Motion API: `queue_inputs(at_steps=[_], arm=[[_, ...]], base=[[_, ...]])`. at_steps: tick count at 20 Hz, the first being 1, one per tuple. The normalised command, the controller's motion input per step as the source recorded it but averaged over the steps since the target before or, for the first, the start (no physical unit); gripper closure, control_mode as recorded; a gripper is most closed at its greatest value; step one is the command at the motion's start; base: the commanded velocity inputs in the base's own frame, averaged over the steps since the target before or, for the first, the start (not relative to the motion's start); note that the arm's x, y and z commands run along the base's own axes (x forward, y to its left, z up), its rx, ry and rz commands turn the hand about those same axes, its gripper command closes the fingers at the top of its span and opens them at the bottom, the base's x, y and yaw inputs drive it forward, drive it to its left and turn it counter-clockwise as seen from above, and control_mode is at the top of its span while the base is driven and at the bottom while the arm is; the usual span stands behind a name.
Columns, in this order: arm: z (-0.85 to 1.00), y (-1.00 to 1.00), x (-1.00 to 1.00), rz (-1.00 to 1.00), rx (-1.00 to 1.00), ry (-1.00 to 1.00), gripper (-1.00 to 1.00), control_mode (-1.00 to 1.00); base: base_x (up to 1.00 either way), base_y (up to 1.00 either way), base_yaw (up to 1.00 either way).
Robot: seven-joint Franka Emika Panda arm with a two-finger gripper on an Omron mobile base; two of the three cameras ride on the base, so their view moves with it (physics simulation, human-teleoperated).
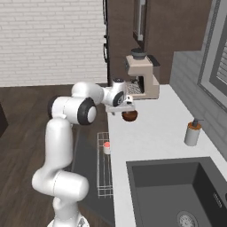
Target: Pick up the cup and bowl from the counter, place them in the dishwasher, and close the dishwasher door.
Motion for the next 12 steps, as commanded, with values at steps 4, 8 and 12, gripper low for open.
queue_inputs(at_steps=[4, 8, 12], arm=[[-0.21, -0.08, 0.39, 0.00, 0.00, 0.03, -1.00, -1.00], [-0.23, -0.12, 0.37, 0.00, 0.00, 0.04, -1.00, -1.00], [-0.31, -0.04, 0.35, 0.01, 0.00, 0.04, -1.00, -1.00]], base=[[0.00, 0.00, 0.00], [0.00, 0.00, 0.00], [0.00, 0.00, 0.00]])
